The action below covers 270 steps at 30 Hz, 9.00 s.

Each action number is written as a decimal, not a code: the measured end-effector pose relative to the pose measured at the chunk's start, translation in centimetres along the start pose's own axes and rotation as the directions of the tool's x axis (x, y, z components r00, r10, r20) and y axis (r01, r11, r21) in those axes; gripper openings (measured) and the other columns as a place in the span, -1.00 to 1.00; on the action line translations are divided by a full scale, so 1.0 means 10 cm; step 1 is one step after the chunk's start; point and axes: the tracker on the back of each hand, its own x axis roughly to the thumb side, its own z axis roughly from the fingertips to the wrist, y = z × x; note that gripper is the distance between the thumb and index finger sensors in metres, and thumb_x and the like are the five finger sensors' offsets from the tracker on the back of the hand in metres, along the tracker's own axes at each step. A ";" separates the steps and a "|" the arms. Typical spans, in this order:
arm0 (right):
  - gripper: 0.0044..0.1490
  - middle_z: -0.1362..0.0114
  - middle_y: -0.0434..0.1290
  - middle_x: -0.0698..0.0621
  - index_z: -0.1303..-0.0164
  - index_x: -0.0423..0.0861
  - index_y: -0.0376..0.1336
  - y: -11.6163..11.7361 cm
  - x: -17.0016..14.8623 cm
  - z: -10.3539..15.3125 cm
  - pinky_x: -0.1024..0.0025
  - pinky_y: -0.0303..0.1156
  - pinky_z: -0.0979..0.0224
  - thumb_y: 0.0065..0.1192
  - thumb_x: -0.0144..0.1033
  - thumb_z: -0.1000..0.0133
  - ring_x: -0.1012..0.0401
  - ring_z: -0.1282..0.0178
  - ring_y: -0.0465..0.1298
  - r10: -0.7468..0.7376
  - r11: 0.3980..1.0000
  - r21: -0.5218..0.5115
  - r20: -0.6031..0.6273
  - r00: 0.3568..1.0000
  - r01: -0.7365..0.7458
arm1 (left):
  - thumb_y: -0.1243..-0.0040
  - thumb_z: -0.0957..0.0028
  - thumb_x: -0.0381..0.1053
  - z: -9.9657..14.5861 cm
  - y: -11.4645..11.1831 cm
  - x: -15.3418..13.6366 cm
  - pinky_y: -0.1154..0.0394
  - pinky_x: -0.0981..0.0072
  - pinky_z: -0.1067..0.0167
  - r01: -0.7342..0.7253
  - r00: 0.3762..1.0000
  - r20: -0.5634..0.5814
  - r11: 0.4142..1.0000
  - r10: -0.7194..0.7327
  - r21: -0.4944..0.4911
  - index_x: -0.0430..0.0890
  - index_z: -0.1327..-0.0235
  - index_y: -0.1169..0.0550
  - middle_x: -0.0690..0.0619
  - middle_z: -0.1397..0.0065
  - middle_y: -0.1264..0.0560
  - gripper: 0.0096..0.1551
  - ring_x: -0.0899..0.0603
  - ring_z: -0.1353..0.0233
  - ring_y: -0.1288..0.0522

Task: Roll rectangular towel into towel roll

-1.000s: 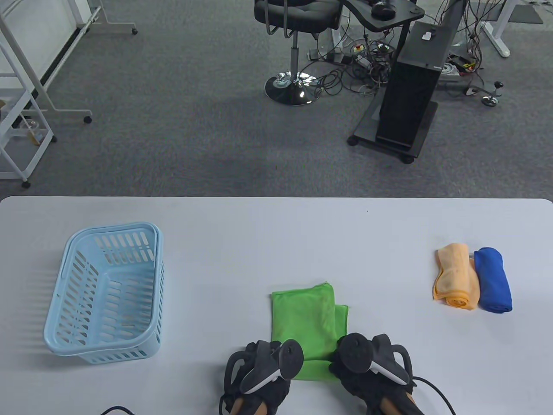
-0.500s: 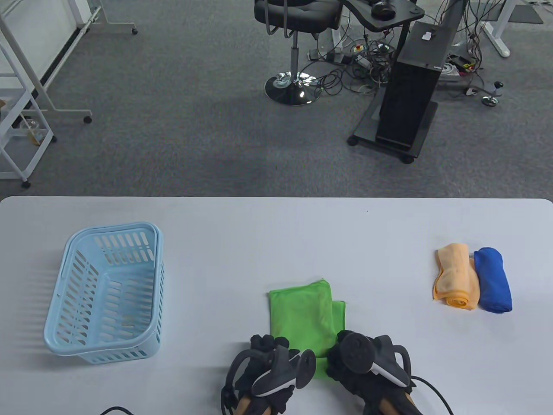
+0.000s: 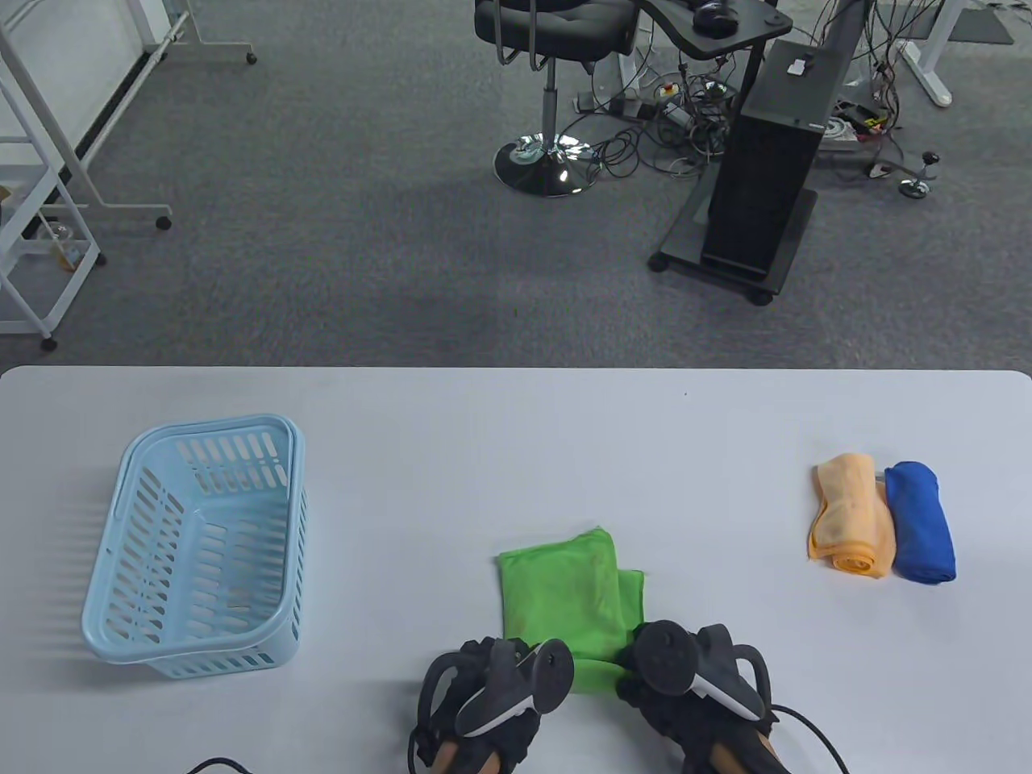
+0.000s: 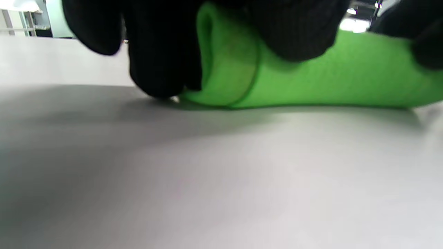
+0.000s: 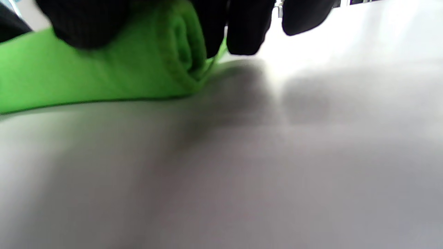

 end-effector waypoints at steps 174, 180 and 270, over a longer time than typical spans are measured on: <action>-0.04 -0.51 0.15 -0.10 -0.37 -0.08 0.25 0.08 0.12 -0.01 -0.25 0.02 -0.53 0.10 0.15 0.24 -0.09 -0.58 0.13 0.006 0.997 0.074 0.063 0.998 -0.011 | -0.25 0.28 0.32 0.00 0.01 -0.01 0.00 -0.42 -0.41 -0.017 0.991 0.130 0.997 0.027 -0.076 0.16 -0.49 -0.29 -0.13 -0.56 -0.24 -0.04 -0.37 -0.57 -0.14; -0.03 -0.51 0.15 -0.12 -0.30 -0.08 0.34 0.06 0.10 0.02 -0.26 0.01 -0.52 0.05 0.24 0.24 -0.10 -0.58 0.13 -0.035 0.994 0.102 0.068 0.997 0.028 | -0.34 0.26 0.22 -0.08 -0.07 -0.08 0.01 -0.41 -0.43 0.072 0.997 0.043 0.977 -0.064 -0.201 0.38 -0.42 -0.25 -0.06 -0.59 -0.24 -0.10 -0.39 -0.60 -0.11; 0.27 -0.58 -0.46 -0.05 -0.54 0.11 -0.29 -0.91 -0.77 0.08 -0.36 -0.35 -0.50 -0.01 0.40 0.31 -0.10 -0.62 -0.33 -0.067 0.968 -0.251 -0.349 0.935 -0.024 | -0.06 0.29 0.51 0.23 0.42 -0.63 0.23 -0.53 -0.38 -0.167 0.974 -0.142 0.984 0.174 0.062 0.20 -0.63 -0.16 -0.23 -0.71 0.07 0.11 -0.47 -0.64 0.21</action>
